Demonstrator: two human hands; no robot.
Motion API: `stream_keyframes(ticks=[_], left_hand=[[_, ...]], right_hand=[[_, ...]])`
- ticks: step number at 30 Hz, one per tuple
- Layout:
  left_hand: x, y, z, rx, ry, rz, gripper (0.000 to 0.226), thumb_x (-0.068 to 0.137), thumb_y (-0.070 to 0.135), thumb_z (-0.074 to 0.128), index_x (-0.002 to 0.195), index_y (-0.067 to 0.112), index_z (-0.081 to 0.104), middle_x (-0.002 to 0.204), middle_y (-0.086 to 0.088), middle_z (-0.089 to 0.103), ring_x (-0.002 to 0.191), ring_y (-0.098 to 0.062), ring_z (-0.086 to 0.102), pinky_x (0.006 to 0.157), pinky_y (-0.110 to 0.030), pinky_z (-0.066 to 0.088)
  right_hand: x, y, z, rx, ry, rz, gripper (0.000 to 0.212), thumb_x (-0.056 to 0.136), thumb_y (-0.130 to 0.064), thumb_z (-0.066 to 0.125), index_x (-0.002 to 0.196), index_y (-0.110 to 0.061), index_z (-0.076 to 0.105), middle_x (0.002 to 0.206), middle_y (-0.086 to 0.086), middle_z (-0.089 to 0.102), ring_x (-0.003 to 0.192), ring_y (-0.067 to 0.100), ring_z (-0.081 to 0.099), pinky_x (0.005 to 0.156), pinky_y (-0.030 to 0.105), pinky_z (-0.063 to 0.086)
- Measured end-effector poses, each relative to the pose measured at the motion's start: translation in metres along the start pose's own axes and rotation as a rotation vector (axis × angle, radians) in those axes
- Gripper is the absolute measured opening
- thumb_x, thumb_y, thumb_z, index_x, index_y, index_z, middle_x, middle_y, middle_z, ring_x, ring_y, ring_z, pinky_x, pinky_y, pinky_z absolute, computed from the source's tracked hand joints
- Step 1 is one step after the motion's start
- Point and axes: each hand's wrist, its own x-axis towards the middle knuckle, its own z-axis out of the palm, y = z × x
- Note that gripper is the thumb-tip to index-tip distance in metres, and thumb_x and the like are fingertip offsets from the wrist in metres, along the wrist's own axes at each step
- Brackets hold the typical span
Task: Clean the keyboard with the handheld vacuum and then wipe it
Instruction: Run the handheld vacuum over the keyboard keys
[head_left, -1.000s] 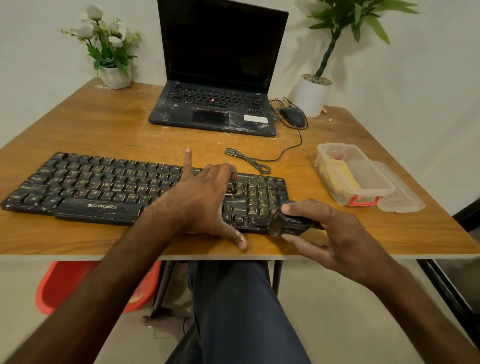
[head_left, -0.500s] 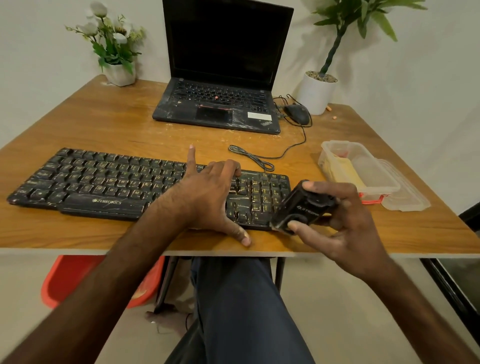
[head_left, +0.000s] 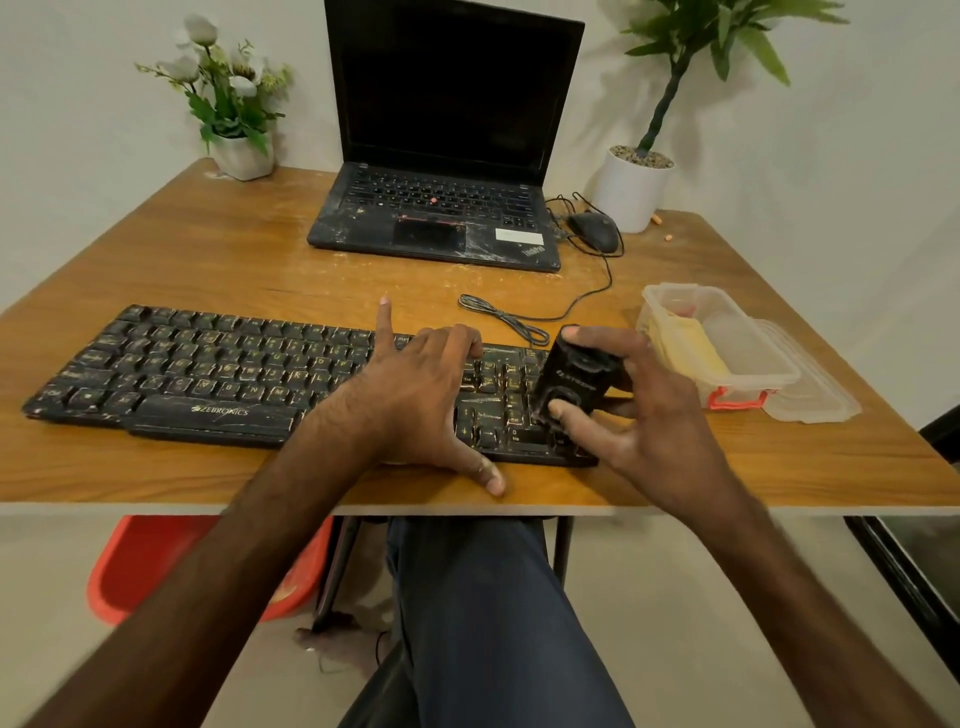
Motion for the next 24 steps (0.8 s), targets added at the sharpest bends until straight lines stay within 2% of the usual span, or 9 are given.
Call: stream_keyframes(ticks=[5, 8, 9, 11, 13, 16, 18, 21, 24], left_hand=[[0.000, 0.000, 0.001, 0.006, -0.008, -0.003, 0.135, 0.042, 0.101, 0.050, 0.141, 0.019, 0.011, 0.155, -0.002, 0.033, 0.148, -0.020, 0.026, 0.112, -0.068, -0.020], [0.001, 0.000, 0.001, 0.004, -0.019, -0.008, 0.135, 0.041, 0.102, 0.050, 0.141, 0.020, 0.010, 0.155, -0.002, 0.032, 0.148, -0.020, 0.026, 0.112, -0.068, -0.018], [0.001, 0.000, 0.001, 0.006, -0.020, -0.009, 0.136, 0.041, 0.102, 0.050, 0.141, 0.020, 0.010, 0.155, -0.002, 0.032, 0.148, -0.020, 0.026, 0.112, -0.068, -0.018], [0.001, 0.000, 0.001, 0.010, -0.017, -0.011, 0.138, 0.040, 0.102, 0.049, 0.143, 0.018, 0.010, 0.155, -0.002, 0.032, 0.148, -0.020, 0.026, 0.112, -0.068, -0.018], [0.001, 0.000, 0.001, 0.012, -0.012, -0.010, 0.140, 0.040, 0.102, 0.049, 0.144, 0.017, 0.010, 0.155, -0.003, 0.032, 0.148, -0.020, 0.026, 0.112, -0.068, -0.019], [0.002, 0.000, 0.002, 0.015, -0.014, -0.008, 0.140, 0.041, 0.102, 0.050, 0.144, 0.017, 0.009, 0.155, -0.003, 0.031, 0.148, -0.020, 0.025, 0.112, -0.068, -0.019], [0.002, -0.001, 0.002, 0.015, -0.013, -0.008, 0.138, 0.041, 0.102, 0.050, 0.142, 0.019, 0.009, 0.156, -0.002, 0.031, 0.148, -0.020, 0.025, 0.112, -0.068, -0.020], [0.001, -0.001, 0.001, -0.002, -0.007, -0.003, 0.135, 0.039, 0.103, 0.048, 0.139, 0.020, 0.011, 0.152, -0.001, 0.034, 0.147, -0.018, 0.027, 0.112, -0.068, -0.019], [0.001, 0.001, 0.000, -0.004, -0.022, -0.007, 0.137, 0.038, 0.102, 0.048, 0.141, 0.019, 0.013, 0.153, -0.002, 0.034, 0.147, -0.019, 0.027, 0.112, -0.067, -0.019]], right_hand=[[-0.007, -0.014, 0.006, 0.027, -0.121, -0.063, 0.063, 0.084, -0.019, 0.075, 0.133, -0.038, 0.040, 0.121, -0.024, 0.051, 0.112, 0.000, 0.057, 0.079, 0.014, 0.054], [-0.006, -0.013, 0.004, -0.012, -0.121, -0.058, 0.062, 0.085, -0.023, 0.073, 0.135, -0.038, 0.040, 0.122, -0.015, 0.054, 0.112, 0.002, 0.058, 0.080, 0.017, 0.056], [-0.004, -0.010, 0.002, -0.021, -0.101, -0.036, 0.062, 0.085, -0.022, 0.073, 0.135, -0.038, 0.040, 0.122, -0.015, 0.054, 0.112, 0.003, 0.058, 0.081, 0.020, 0.057], [-0.001, -0.006, -0.002, -0.032, -0.049, 0.007, 0.061, 0.086, -0.021, 0.073, 0.133, -0.039, 0.040, 0.120, -0.025, 0.052, 0.112, 0.000, 0.058, 0.079, 0.024, 0.058], [0.000, -0.008, 0.000, -0.029, -0.035, 0.025, 0.060, 0.086, -0.020, 0.073, 0.132, -0.039, 0.040, 0.119, -0.029, 0.051, 0.111, -0.001, 0.058, 0.078, 0.024, 0.058], [-0.004, -0.017, 0.013, -0.133, -0.099, -0.048, 0.062, 0.087, -0.021, 0.072, 0.137, -0.038, 0.037, 0.125, -0.010, 0.058, 0.109, 0.003, 0.058, 0.082, 0.020, 0.055], [-0.003, -0.018, 0.013, -0.176, -0.121, -0.058, 0.063, 0.088, -0.023, 0.071, 0.138, -0.039, 0.035, 0.126, -0.005, 0.058, 0.110, 0.004, 0.056, 0.085, 0.020, 0.054], [-0.001, -0.012, -0.008, -0.115, -0.128, 0.059, 0.060, 0.088, -0.024, 0.071, 0.133, -0.043, 0.037, 0.119, -0.015, 0.057, 0.109, 0.003, 0.058, 0.081, 0.026, 0.058], [-0.001, -0.011, -0.020, -0.018, -0.139, 0.123, 0.059, 0.086, -0.022, 0.073, 0.130, -0.043, 0.040, 0.118, -0.022, 0.053, 0.108, 0.001, 0.058, 0.074, 0.027, 0.060]])
